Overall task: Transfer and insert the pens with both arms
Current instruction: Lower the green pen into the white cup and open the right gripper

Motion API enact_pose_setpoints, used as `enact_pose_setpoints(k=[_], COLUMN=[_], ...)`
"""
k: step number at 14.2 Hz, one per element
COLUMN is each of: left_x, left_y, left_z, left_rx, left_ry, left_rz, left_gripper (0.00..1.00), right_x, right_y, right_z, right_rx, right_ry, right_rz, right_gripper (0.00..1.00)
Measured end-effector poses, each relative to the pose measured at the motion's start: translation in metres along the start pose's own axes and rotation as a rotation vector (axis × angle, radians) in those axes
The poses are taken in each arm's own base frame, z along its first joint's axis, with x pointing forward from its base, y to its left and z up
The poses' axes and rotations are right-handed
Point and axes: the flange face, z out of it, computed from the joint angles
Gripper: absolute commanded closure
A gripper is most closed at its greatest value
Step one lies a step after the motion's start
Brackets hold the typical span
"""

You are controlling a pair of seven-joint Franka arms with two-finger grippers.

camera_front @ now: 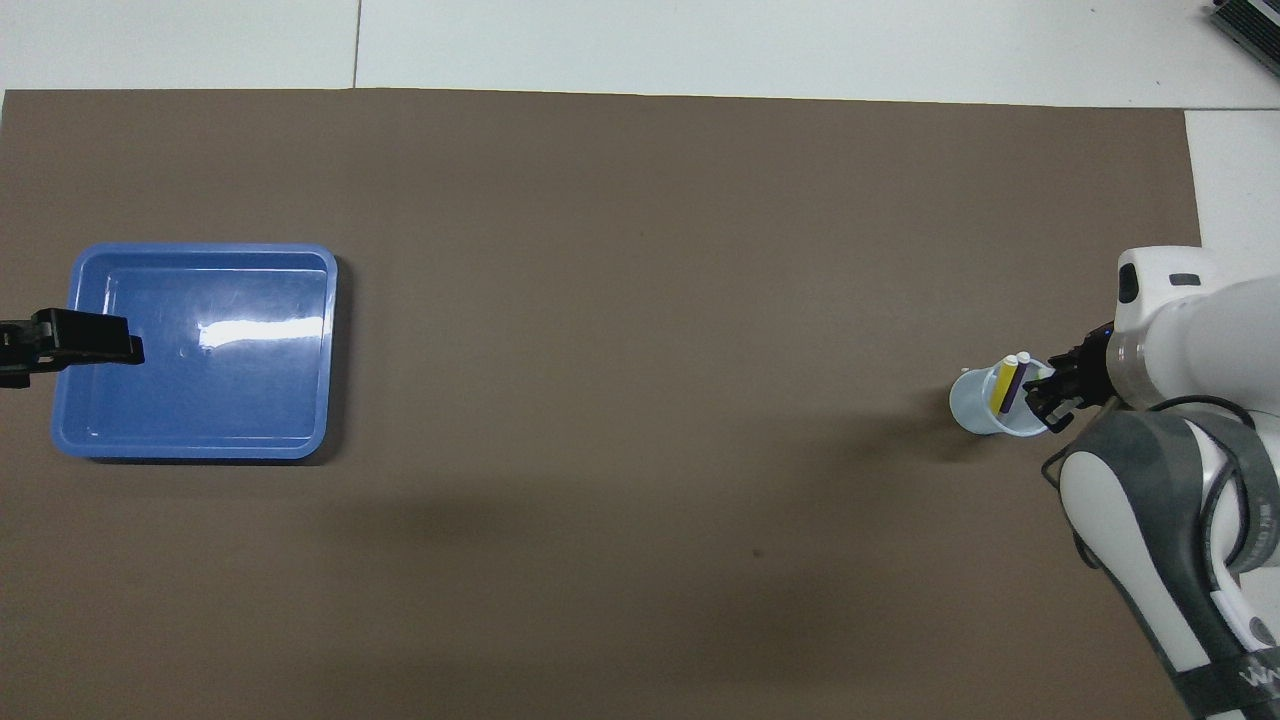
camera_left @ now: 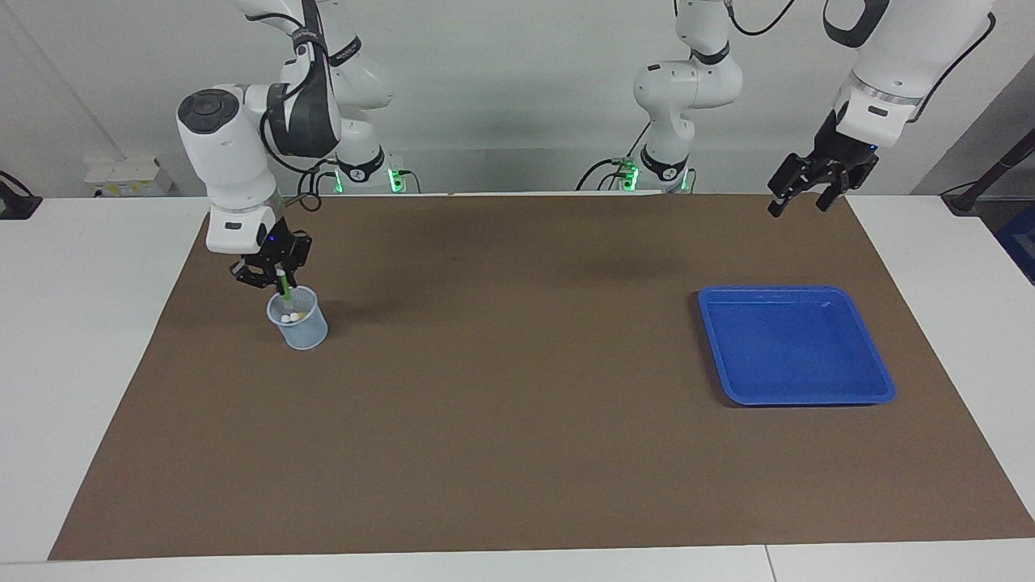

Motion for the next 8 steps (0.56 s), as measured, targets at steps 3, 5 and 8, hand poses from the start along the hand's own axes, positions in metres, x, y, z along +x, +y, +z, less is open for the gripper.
enact_pose_setpoints(k=[3,5,8], left_x=[0.001,0.001,0.002], left_y=[-0.002,-0.005,-0.001], left_z=[0.003,0.003,0.006], left_rx=[0.052,0.068,0.073], left_ry=[-0.013,-0.018,-0.023], left_rz=[0.077,0.106,0.133], left_gripper=[0.0,0.0,0.0], right_x=[0.001,0.003,0.017], right_y=[0.002,0.003,-0.008], right_z=[-0.007,-0.032,-0.113], right_rx=[-0.002,0.02,0.054], right_ry=[0.002,-0.015,-0.001], right_rz=[0.001,0.006,0.026], right_gripper=[0.0,0.0,0.0])
